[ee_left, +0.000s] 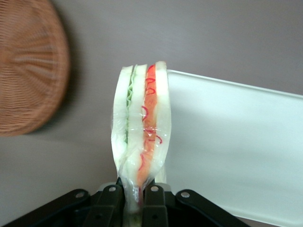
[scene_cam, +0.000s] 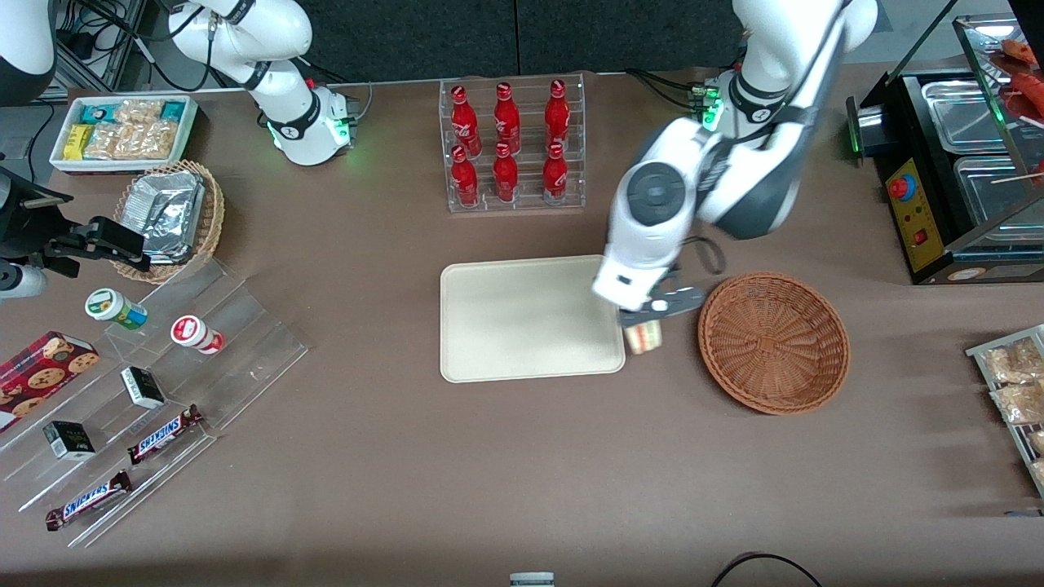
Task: Place sandwich from basket to tray
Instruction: 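Lift the sandwich and carry it over the white tray, then lower the sandwich upright onto the tray center and open the left gripper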
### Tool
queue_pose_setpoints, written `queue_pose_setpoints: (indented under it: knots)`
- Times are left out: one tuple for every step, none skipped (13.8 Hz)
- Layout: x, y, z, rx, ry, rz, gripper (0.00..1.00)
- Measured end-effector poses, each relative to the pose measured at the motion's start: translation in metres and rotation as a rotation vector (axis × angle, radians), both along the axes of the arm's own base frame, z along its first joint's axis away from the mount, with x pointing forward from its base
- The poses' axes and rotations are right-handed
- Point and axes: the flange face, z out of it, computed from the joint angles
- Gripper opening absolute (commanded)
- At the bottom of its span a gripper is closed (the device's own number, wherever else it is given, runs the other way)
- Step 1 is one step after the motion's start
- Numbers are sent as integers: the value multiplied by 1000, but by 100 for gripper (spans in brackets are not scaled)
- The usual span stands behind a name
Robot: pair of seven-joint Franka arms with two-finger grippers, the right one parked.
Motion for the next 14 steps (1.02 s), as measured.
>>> queue_pose_setpoints:
  knots:
    - [0,-16,-13,-8,-3,-17,0]
    - [-2,-31,-28,-11,-3,-36,0]
    - [-5,-46,-41,-10,0,-55,0]
    - [-7,-60,-52,-10,2,-72,0]
    - [-9,-74,-62,-11,2,-89,0]
    - [-12,-86,-68,-12,1,-105,0]
    - [-15,-96,-73,-14,0,-118,0]
    - [-16,-103,-77,-16,-2,-127,0]
    - [-18,-108,-80,-18,-4,-133,0]
    - [-20,-112,-83,-19,-6,-139,0]
    - [-23,-115,-86,-19,-5,-145,0]
    - [-26,-118,-89,-17,-3,-150,0]
    - [-29,-121,-91,-15,-1,-157,0]
    - [-32,-124,-94,-13,2,-163,0]
